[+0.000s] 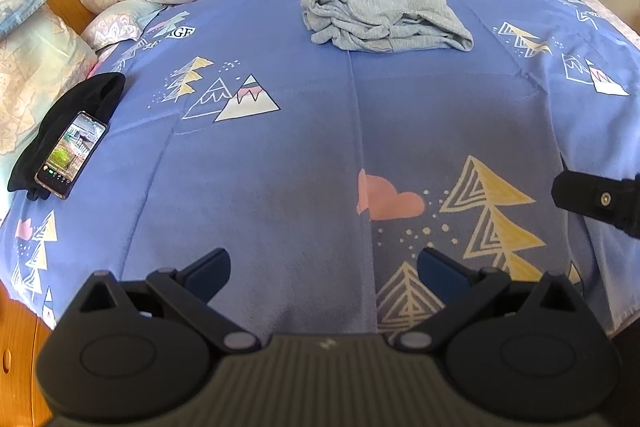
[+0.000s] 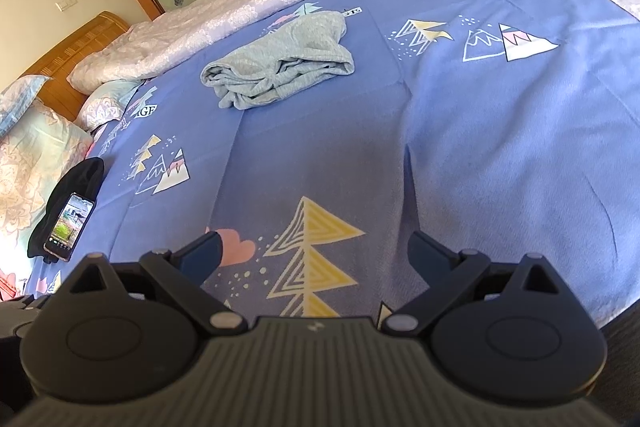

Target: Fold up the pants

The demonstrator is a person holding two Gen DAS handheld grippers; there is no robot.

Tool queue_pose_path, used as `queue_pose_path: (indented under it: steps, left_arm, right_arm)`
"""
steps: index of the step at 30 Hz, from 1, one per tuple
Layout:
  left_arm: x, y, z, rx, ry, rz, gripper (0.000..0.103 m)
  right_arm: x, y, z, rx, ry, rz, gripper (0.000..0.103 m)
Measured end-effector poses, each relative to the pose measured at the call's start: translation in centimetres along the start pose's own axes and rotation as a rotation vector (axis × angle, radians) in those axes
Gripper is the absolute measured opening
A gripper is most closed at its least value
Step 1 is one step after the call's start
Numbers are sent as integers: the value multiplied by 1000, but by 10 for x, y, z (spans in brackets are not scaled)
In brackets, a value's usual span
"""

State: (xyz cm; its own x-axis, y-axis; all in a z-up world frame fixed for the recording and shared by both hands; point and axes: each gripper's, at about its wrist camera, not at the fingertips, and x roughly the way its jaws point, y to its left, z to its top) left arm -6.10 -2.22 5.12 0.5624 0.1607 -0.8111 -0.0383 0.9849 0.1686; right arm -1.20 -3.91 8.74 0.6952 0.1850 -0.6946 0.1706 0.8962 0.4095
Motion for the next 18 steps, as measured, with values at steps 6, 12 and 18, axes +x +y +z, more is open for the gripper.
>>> queue_pose_path:
  steps: [6, 12, 18]
  left_arm:
    - [3, -2, 0, 4, 10, 0, 103]
    - [6, -3, 1, 8, 21, 0, 103]
    - [10, -5, 2, 15, 28, -11, 103]
  right_arm:
    - [2, -1, 0, 3, 5, -2, 100]
    - [4, -3, 2, 4, 10, -4, 100]
    - [7, -3, 2, 5, 19, -5, 100]
